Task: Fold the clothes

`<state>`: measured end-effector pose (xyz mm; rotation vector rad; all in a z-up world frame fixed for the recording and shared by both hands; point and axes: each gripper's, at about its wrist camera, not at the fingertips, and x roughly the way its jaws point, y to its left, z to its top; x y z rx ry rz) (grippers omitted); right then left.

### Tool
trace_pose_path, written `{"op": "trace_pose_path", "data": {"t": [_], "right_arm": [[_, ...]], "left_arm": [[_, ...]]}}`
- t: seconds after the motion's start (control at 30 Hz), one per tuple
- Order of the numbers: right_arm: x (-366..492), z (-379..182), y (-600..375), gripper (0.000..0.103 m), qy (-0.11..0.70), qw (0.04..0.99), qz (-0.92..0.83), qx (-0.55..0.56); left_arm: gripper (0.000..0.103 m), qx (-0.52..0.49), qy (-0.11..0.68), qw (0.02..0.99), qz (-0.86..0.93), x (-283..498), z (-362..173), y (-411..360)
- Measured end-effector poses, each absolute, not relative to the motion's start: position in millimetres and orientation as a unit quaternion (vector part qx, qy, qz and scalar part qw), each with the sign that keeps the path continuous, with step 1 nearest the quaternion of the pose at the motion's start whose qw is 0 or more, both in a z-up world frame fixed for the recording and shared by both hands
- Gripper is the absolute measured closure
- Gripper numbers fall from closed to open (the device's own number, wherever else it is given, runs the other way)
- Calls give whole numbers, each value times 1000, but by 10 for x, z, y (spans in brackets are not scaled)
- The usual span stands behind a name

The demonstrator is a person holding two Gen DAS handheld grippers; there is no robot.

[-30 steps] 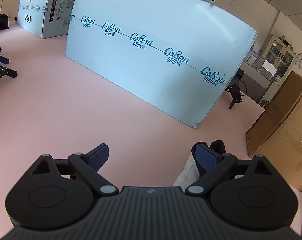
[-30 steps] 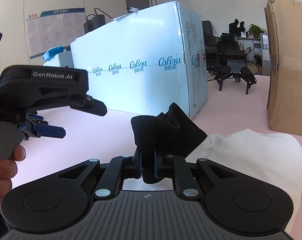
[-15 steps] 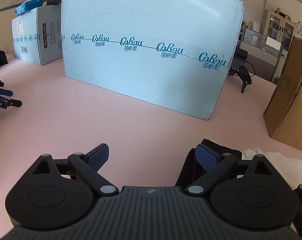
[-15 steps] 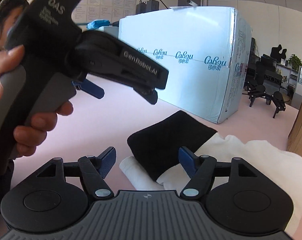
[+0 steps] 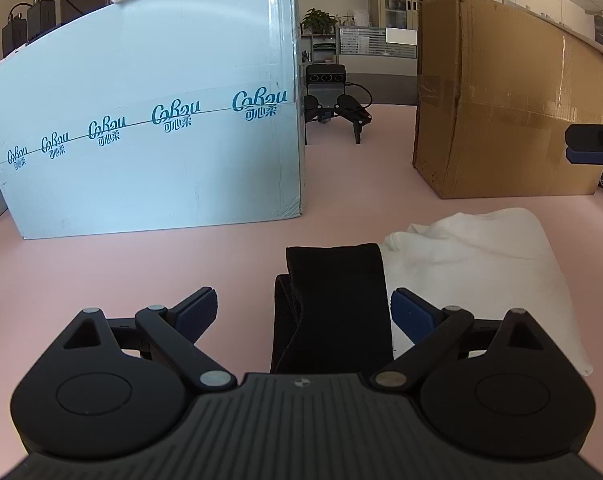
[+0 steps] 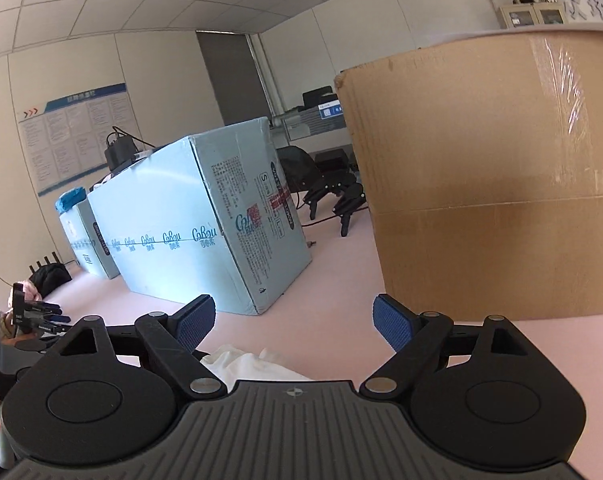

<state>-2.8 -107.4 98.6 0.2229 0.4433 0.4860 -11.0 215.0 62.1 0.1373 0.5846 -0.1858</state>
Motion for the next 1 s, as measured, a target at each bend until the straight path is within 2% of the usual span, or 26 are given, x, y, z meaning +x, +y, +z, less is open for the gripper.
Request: {"op": "trace_pose_path", "data": {"t": [0.03, 0.07, 0.13, 0.2, 0.3, 0.33, 0.4, 0.43, 0.57, 0.7, 1.0], "right_arm": [[29, 926, -1053, 18, 243, 931, 254, 95], [81, 849, -1025, 18, 270, 921, 267, 85], [111, 759, -987, 19, 285, 917, 268, 83], [123, 710, -958, 20, 289, 917, 265, 77], [130, 681, -984, 20, 291, 917, 261, 81], [145, 672, -999, 21, 294, 916, 259, 85], [199, 636, -1026, 26, 305, 913, 253, 92], [214, 622, -1036, 30, 308, 913, 248, 94], [282, 598, -1121, 35, 295, 921, 231, 106], [410, 484, -1202, 36, 321, 907, 237, 137], [504, 462, -1156, 36, 413, 866, 230, 165]], "left_arm": [[12, 74, 293, 949, -87, -89, 588, 2132], [21, 77, 300, 947, -88, -70, 564, 2114], [30, 83, 311, 942, -95, -45, 523, 2080], [51, 91, 313, 939, -107, -54, 497, 2031], [72, 93, 309, 938, -128, -90, 494, 1981], [74, 92, 308, 938, -130, -90, 491, 1975], [85, 83, 309, 938, -130, -73, 488, 1983], [86, 73, 314, 938, -131, -50, 490, 2004], [91, 3, 326, 936, -135, 15, 521, 2148], [95, -21, 319, 937, -141, -4, 550, 2201], [95, -13, 333, 935, -119, 67, 498, 2177]]}}
